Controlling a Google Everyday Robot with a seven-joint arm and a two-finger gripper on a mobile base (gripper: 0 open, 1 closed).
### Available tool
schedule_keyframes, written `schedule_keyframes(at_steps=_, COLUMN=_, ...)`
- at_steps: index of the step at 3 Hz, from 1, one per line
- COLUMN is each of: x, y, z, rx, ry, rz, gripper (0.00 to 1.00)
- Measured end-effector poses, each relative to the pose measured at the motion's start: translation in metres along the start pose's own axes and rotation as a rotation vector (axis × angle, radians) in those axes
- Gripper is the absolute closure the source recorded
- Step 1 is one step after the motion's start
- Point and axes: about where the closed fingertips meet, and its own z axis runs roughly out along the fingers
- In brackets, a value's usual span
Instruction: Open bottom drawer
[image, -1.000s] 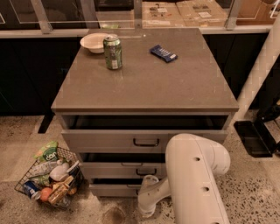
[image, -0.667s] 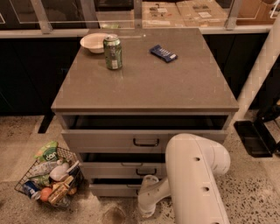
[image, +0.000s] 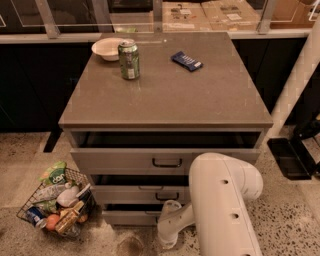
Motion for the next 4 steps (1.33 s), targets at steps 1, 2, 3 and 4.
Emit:
schedule_keyframes(at_steps=1, x=0.0, y=0.0, z=0.0, rx=0.0, ry=0.0, rz=0.0, gripper=1.0)
schedule_keyframes(at_steps=2, x=0.0, y=0.0, z=0.0, rx=0.0, ry=0.0, rz=0.0, gripper=1.0)
schedule_keyframes(at_steps=3, x=0.0, y=0.0001, z=0.0, rx=0.0, ry=0.0, rz=0.0, gripper=1.0)
schedule_keyframes(at_steps=4, x=0.0, y=0.0002, z=0.0001, rx=0.0, ry=0.0, rz=0.0, gripper=1.0)
